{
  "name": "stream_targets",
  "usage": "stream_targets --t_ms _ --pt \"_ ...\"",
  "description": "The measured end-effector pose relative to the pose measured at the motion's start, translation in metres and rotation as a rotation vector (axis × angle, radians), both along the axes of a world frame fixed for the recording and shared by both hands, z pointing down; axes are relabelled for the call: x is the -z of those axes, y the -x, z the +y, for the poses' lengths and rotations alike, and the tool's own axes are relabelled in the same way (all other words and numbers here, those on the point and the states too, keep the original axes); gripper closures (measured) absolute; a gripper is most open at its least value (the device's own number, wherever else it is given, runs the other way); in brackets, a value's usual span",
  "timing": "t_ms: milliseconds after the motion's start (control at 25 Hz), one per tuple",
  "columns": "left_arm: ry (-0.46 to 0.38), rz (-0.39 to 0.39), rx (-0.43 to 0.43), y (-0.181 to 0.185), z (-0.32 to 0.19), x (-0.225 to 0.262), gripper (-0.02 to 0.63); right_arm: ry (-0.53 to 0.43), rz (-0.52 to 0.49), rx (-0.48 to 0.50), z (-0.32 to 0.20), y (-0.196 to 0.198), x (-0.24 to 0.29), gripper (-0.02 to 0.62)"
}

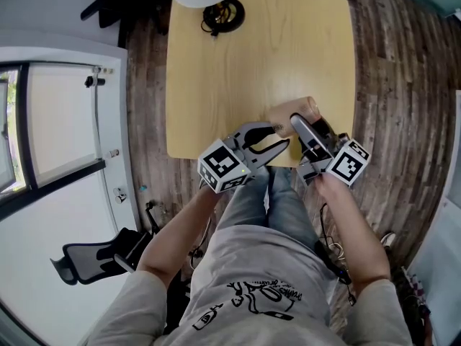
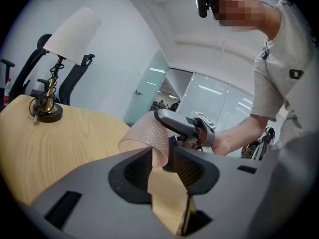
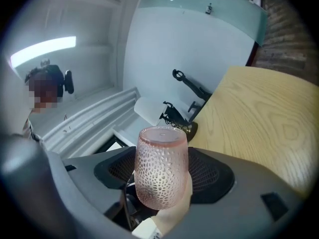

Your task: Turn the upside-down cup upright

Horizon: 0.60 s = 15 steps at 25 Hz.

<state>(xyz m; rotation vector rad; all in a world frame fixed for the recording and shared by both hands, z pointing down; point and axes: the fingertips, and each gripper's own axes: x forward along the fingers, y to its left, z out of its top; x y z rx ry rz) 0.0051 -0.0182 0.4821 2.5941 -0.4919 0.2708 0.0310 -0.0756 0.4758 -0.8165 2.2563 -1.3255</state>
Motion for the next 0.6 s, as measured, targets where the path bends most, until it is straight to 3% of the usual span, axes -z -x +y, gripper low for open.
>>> stream_targets --t_ms 280,600 --pt "0.042 -0.061 0.045 0.010 0.000 -0.019 0.462 -0.117 0.223 0.055 0.004 0.009 -0.007 0.284" --pt "0.054 -0.079 0.093 0.017 -0.005 -0.033 0.411 -0.263 0.502 0.069 -0.002 0.012 -0.016 0.285"
